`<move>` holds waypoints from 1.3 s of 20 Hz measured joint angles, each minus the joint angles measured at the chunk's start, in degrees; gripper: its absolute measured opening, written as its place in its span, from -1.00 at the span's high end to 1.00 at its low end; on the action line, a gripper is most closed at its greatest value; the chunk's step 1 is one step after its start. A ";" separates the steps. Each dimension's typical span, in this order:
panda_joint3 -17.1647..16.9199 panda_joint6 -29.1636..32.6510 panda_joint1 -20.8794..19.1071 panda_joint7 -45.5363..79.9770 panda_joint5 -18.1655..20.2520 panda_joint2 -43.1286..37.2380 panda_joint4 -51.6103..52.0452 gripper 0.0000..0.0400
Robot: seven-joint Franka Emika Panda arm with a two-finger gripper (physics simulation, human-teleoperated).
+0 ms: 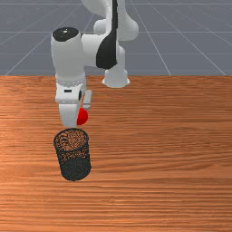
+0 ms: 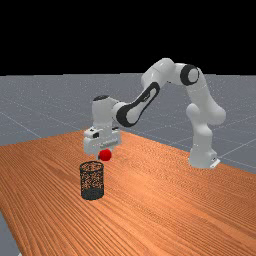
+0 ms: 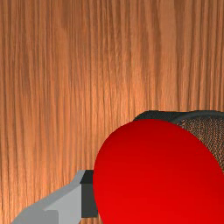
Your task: Put the ball into the container
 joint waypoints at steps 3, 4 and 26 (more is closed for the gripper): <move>0.29 -0.84 -2.31 -4.36 1.03 0.98 1.56 -0.39; 0.17 -1.14 -2.49 -4.32 1.02 0.89 1.59 -0.39; 0.19 -8.59 -1.69 -1.79 1.00 8.42 14.13 -0.39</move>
